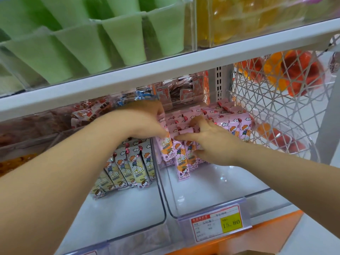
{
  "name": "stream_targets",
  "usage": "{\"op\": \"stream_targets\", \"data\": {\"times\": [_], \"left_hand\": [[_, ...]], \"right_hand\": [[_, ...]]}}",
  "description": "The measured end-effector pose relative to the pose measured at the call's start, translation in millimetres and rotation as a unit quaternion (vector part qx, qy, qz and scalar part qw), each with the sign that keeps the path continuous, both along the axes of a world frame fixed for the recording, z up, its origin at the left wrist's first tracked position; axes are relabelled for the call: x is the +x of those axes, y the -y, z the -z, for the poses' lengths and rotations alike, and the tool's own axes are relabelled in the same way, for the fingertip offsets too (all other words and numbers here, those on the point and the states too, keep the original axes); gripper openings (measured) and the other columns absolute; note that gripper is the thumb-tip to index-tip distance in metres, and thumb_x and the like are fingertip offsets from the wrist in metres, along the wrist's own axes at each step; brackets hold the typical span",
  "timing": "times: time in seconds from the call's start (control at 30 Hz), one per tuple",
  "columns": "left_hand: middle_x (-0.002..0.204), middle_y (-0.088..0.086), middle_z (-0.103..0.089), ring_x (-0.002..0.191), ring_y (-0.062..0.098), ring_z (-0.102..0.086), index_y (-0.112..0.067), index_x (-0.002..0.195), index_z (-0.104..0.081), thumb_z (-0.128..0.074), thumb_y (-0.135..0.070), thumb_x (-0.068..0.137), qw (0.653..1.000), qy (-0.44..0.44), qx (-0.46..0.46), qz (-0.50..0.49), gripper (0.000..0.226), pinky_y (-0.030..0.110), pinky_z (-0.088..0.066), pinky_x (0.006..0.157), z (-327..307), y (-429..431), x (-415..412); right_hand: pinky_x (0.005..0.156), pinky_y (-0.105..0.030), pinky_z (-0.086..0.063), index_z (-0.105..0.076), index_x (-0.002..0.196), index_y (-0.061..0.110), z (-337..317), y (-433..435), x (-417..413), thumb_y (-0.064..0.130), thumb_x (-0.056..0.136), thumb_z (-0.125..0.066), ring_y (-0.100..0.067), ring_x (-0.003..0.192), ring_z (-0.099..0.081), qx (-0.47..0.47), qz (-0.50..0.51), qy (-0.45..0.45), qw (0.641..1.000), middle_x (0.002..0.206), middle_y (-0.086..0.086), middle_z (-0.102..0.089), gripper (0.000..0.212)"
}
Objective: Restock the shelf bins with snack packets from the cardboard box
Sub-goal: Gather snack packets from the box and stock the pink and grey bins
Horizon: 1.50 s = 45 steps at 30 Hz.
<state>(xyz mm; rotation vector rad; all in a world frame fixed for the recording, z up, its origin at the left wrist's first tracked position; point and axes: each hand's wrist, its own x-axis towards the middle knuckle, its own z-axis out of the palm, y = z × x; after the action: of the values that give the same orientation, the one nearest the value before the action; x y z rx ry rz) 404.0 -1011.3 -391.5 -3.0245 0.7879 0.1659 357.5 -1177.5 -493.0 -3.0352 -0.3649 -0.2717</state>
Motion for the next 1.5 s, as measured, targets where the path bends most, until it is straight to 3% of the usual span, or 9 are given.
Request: {"op": "stream_targets", "data": {"times": [0.17,0.4,0.57,0.73,0.83,0.97,1.13,1.3,1.5], "left_hand": [[0.089,-0.007,-0.05,0.09,0.02,-0.05,-0.026,0.12,-0.046,-0.064,-0.041,0.085,0.994,0.074,0.081,0.017,0.042,0.038,-0.044,0.087,18,5,-3],[0.125,0.004,-0.054,0.126,0.03,-0.037,-0.023,0.116,-0.052,-0.066,-0.044,0.085,0.983,0.093,0.16,-0.019,0.04,0.052,-0.028,0.107,29,18,10],[0.138,0.007,-0.047,0.133,0.033,-0.034,-0.019,0.134,-0.04,-0.069,-0.049,0.081,0.975,0.056,0.213,-0.022,0.067,0.056,-0.024,0.111,29,29,15],[0.139,0.004,-0.048,0.13,0.033,-0.041,-0.02,0.138,-0.038,-0.068,-0.054,0.079,0.966,0.049,0.252,-0.012,0.075,0.059,-0.02,0.112,34,34,16],[0.125,0.0,-0.057,0.12,0.029,-0.05,-0.021,0.127,-0.048,-0.069,-0.055,0.077,0.982,0.05,0.18,0.0,0.064,0.056,-0.024,0.111,32,27,16],[0.09,-0.004,-0.05,0.092,0.021,-0.046,-0.02,0.113,-0.051,-0.058,-0.047,0.088,0.993,0.101,0.06,0.019,0.038,0.044,-0.038,0.097,24,12,9],[0.104,-0.001,-0.058,0.086,0.019,-0.051,-0.023,0.106,-0.055,-0.057,-0.045,0.09,0.988,0.131,-0.057,0.049,0.028,0.031,-0.041,0.074,17,-8,-25],[0.108,-0.007,-0.059,0.103,0.016,-0.056,-0.031,0.098,-0.06,-0.057,-0.04,0.089,0.979,0.116,-0.16,0.04,0.013,0.033,-0.042,0.084,10,-38,-89],[0.083,-0.012,-0.06,0.084,0.015,-0.059,-0.033,0.079,-0.054,-0.057,-0.027,0.088,0.947,0.062,-0.313,0.03,0.012,0.04,-0.052,0.078,55,-103,-176]], "right_hand": [[0.1,-0.04,-0.04,-0.034,0.141,0.046,2,-3,-2,0.023,0.091,-0.056,-0.03,0.126,-0.037,0.013,0.0,0.027,1.0,0.143,-0.009,-0.026,0.059],[0.071,-0.033,-0.049,-0.064,0.112,0.027,0,-8,-7,0.024,0.087,-0.062,-0.019,0.085,-0.057,0.113,-0.045,0.082,0.989,0.11,0.0,-0.055,0.026],[0.062,-0.008,-0.038,-0.064,0.12,0.023,16,-9,-5,0.013,0.087,-0.055,-0.002,0.069,-0.054,0.123,-0.068,-0.197,0.97,0.084,0.008,-0.064,0.036],[0.077,-0.017,-0.045,-0.057,0.124,0.021,16,-5,0,0.009,0.09,-0.051,-0.014,0.09,-0.057,0.164,-0.057,-0.229,0.958,0.098,0.005,-0.062,0.036],[0.076,-0.008,-0.043,-0.059,0.122,0.016,6,-3,-5,0.005,0.09,-0.052,-0.007,0.087,-0.056,0.213,-0.057,-0.232,0.948,0.091,0.015,-0.058,0.035],[0.088,-0.022,-0.05,-0.066,0.11,0.02,-14,3,-17,0.011,0.089,-0.059,-0.01,0.094,-0.064,0.243,-0.048,-0.202,0.948,0.104,0.004,-0.068,0.024],[0.085,-0.027,-0.05,-0.066,0.105,0.02,-45,-12,-49,0.012,0.089,-0.059,-0.012,0.091,-0.062,0.221,-0.024,-0.15,0.963,0.098,0.006,-0.067,0.02],[0.085,-0.028,-0.051,-0.065,0.111,0.021,-73,-46,-103,0.017,0.091,-0.059,-0.013,0.091,-0.064,0.249,-0.012,-0.12,0.961,0.1,0.003,-0.067,0.021],[0.085,-0.026,-0.05,-0.065,0.109,0.015,-35,-82,-187,0.015,0.092,-0.059,-0.012,0.09,-0.062,0.327,-0.007,-0.142,0.934,0.099,0.003,-0.062,0.018]]}}
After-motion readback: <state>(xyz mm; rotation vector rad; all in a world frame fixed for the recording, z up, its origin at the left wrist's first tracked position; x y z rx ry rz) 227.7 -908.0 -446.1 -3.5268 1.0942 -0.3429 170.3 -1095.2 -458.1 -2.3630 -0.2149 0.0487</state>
